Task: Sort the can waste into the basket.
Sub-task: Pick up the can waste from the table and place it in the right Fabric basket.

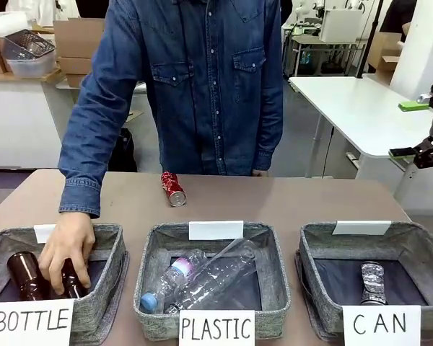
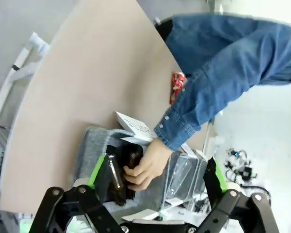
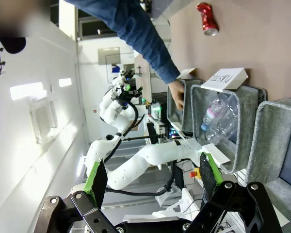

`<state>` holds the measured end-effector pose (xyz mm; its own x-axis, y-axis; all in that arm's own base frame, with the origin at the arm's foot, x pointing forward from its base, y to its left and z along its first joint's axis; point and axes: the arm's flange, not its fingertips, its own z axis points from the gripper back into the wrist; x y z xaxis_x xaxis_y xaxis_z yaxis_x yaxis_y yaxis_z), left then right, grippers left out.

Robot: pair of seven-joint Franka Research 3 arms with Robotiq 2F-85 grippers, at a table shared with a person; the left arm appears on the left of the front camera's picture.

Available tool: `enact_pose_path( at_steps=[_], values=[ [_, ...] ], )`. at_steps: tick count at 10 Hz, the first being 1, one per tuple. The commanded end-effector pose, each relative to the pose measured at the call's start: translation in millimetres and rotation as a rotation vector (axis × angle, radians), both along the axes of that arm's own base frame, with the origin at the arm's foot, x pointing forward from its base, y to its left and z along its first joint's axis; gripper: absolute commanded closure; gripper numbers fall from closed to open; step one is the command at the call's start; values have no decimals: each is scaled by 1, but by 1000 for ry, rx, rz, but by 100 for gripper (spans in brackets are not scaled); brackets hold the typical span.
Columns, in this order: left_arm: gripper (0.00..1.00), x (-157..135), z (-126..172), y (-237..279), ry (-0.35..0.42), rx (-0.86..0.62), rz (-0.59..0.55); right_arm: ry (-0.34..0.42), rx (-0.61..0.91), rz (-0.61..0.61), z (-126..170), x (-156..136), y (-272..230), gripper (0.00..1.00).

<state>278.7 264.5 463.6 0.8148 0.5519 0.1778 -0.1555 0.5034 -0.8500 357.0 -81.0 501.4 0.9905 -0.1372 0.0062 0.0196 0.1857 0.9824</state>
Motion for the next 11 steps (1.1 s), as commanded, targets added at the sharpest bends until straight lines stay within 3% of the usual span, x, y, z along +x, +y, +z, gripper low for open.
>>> enact_pose_path(
  at_steps=[1, 2, 4, 8, 10, 11],
  values=[
    [0, 47, 5, -50, 10, 70, -171, -16, -7, 16, 2, -1, -2, 0],
    [0, 67, 12, -84, 9, 121, -268, -16, -7, 16, 2, -1, -2, 0],
    [0, 97, 17, -113, 90, 225, -279, -16, -7, 16, 2, -1, -2, 0],
    [0, 70, 2, -75, 84, 122, -167, -16, -7, 16, 2, -1, -2, 0],
    [0, 81, 8, -111, 44, 179, -234, -16, -7, 16, 2, -1, -2, 0],
    [0, 102, 14, -146, 26, 229, -288, -16, -7, 16, 2, -1, -2, 0]
  ],
)
